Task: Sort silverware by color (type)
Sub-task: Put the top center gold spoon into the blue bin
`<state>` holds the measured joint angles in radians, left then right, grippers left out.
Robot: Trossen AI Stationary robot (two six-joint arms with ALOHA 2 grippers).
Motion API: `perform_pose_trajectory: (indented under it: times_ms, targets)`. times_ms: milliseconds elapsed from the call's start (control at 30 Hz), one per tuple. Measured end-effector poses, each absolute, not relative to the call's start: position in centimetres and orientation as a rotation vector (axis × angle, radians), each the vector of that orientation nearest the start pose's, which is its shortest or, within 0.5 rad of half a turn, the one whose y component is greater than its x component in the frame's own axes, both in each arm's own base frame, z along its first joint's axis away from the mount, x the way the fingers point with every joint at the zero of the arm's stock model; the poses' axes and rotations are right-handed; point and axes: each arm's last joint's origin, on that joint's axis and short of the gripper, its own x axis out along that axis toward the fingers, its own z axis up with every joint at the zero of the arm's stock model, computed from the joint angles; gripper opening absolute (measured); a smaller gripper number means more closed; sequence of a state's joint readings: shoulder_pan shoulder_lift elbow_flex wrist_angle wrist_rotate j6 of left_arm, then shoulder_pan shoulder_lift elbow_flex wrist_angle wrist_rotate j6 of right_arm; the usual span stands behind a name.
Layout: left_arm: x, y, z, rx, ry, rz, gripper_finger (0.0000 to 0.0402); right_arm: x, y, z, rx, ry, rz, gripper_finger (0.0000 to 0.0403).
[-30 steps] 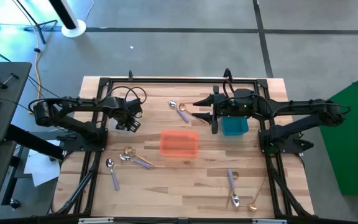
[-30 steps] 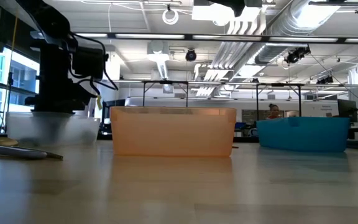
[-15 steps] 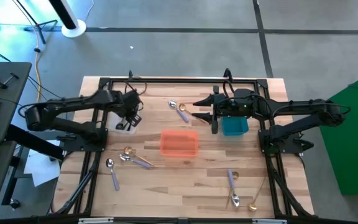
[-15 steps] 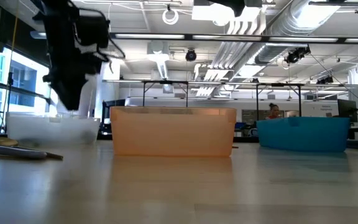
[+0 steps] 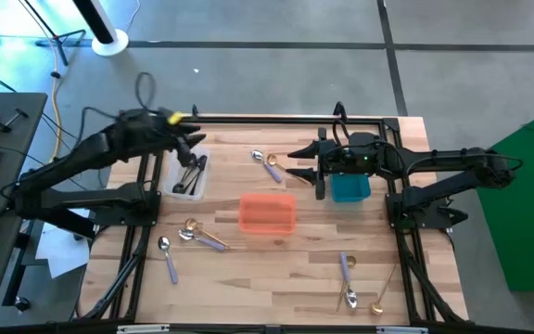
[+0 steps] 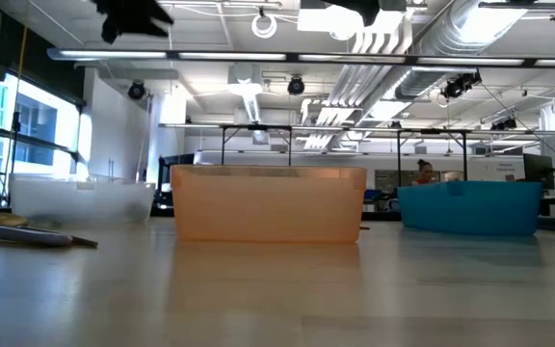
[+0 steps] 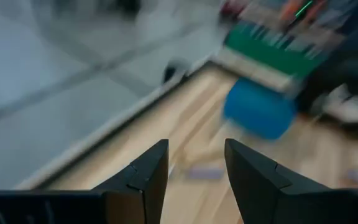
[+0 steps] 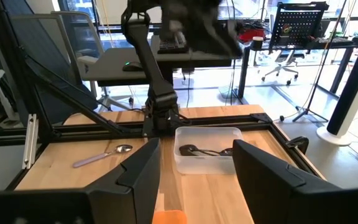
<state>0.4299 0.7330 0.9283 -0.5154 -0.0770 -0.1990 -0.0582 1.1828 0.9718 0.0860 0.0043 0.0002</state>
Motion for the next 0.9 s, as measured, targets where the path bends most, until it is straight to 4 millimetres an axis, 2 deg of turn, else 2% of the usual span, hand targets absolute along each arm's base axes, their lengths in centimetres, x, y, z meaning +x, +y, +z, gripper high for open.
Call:
perform_pose_trajectory:
  times_ms: [100,233,400,533,733,900]
  targets:
    - [12.8,5.6,37.1,-0.199,0.13,0.446,0.0149,26.8,-1.6,34.3,0.003,0.125,-0.063,0.0185]
    - [13.2,4.9,37.8,-0.175,0.058,0.331,0.0149,26.8,-1.6,34.3,0.004,0.125,-0.065,0.0185]
    - [15.3,4.4,35.9,-0.172,-0.054,0.202,0.0149,26.8,-1.6,34.3,0.004,0.125,-0.065,0.0185]
    - [16.3,4.2,34.0,-0.208,-0.145,0.167,0.0149,26.8,-1.6,34.3,0.019,0.124,-0.066,0.0185]
    - [16.7,3.8,33.2,-0.142,-0.102,0.142,0.0149,26.8,-1.6,34.4,0.048,0.118,-0.067,0.0185]
    - [16.7,3.6,33.3,-0.063,-0.107,0.146,0.0149,26.8,-1.6,34.5,0.047,0.107,-0.066,0.0185]
